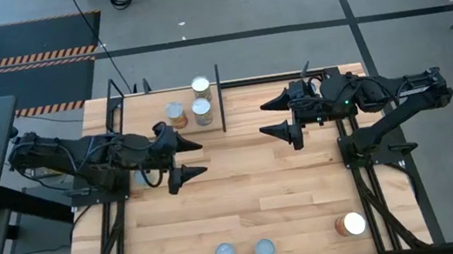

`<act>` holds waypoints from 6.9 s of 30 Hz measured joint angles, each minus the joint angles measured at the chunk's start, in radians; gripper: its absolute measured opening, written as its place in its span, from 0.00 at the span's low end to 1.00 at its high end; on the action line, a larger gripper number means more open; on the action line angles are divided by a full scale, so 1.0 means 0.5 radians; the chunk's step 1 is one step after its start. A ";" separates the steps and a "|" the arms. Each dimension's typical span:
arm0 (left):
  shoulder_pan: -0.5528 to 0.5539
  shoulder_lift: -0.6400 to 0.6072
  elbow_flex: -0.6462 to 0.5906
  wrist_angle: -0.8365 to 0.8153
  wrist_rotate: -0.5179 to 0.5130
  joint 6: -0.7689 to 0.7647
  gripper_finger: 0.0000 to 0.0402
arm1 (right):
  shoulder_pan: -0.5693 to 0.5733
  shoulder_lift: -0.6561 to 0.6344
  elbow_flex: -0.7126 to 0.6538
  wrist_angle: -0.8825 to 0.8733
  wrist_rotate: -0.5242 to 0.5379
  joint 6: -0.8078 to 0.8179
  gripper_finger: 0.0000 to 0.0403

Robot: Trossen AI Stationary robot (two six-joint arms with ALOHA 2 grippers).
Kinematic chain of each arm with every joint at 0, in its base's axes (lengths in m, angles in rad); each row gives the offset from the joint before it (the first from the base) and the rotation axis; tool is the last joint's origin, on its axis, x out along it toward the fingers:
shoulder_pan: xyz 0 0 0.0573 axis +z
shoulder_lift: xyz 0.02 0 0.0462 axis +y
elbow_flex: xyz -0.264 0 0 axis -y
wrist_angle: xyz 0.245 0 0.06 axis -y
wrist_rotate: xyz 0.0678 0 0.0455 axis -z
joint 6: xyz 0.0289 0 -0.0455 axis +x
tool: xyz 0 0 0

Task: Pick and place cans onto a shelf
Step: Put the can of corn on the shelf

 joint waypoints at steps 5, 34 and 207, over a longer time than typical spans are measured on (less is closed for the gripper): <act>0.001 0.000 0.000 0.003 0.001 0.000 0.89 | 0.000 0.000 0.000 0.000 0.000 -0.001 0.93; 0.001 0.000 0.000 0.005 0.002 0.000 0.89 | -0.011 -0.008 0.000 -0.071 -0.044 -0.759 0.93; 0.001 0.000 -0.001 0.064 0.002 0.000 0.89 | -0.172 1.843 0.683 -1.065 -0.536 0.413 0.91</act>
